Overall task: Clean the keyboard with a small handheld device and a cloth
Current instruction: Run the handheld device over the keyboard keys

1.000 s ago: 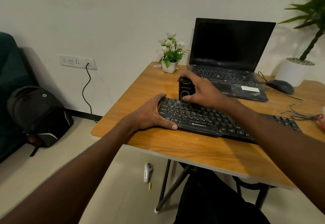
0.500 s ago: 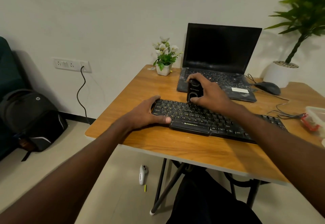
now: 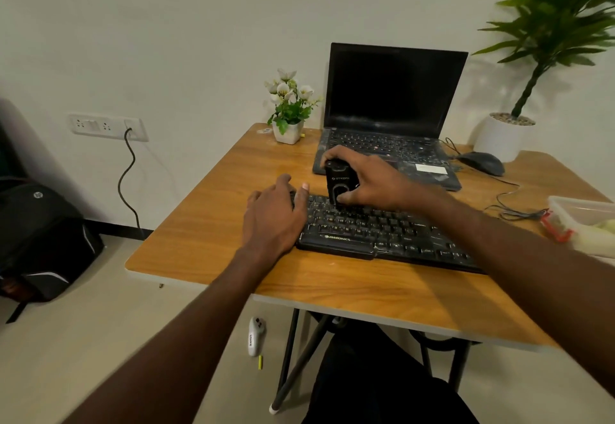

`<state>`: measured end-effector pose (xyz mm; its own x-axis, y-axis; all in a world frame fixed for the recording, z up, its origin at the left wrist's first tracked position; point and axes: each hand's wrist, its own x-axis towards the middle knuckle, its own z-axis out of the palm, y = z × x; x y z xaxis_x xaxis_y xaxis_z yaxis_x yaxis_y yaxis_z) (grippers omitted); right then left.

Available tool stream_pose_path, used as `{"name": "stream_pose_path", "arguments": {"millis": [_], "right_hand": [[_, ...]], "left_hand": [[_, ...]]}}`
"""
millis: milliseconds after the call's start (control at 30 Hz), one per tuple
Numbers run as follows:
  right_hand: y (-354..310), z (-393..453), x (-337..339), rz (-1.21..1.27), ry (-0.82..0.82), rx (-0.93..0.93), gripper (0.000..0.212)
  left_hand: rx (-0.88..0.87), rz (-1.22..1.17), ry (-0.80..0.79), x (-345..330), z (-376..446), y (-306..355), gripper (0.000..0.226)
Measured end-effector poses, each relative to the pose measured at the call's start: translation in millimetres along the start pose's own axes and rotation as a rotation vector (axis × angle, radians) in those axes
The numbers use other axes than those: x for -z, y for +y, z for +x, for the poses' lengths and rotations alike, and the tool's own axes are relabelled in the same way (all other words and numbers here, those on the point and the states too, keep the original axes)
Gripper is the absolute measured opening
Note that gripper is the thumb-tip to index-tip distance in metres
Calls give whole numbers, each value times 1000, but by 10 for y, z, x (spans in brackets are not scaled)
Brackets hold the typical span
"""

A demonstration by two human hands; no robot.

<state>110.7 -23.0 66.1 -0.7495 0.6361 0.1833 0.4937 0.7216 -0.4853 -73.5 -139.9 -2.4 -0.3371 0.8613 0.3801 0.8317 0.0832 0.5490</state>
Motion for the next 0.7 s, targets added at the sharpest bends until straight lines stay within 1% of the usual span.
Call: {"name": "stream_pose_path", "arguments": {"millis": [67,233,300,367,400,433,500,567,600,667,700], "right_hand": [[-13,83,92,-49,-40,-16,72],[-22,244,-90,81,50,-20,73],[26,256,-62,15,21,-37,76],[89,252,35,-89,35,-96,76],[128,232,64,-65,57,-126,76],[146,192,71,23,77,-139,75],[165,101,54,149,107,-109,73],[171,55,51,101,69,-81,71],[168,53,70,20,63,-68,72],[163,55,111,-68,108,-64,73],[159,36,123,-37,139,-58,72]], "left_hand": [[5,8,6,0,9,4,62],[1,18,11,-30,22,-11,59],[-15,22,17,-53,43,-35,58],[-14,37,21,-73,60,-67,58],[-16,42,20,-85,62,-78,59],[-22,43,21,-95,61,-87,59],[-33,42,29,-117,78,-91,61],[-30,42,35,-125,87,-99,61],[-31,46,39,-130,91,-102,60],[-31,50,41,-123,80,-108,61],[-34,47,41,-122,78,-105,61]]}}
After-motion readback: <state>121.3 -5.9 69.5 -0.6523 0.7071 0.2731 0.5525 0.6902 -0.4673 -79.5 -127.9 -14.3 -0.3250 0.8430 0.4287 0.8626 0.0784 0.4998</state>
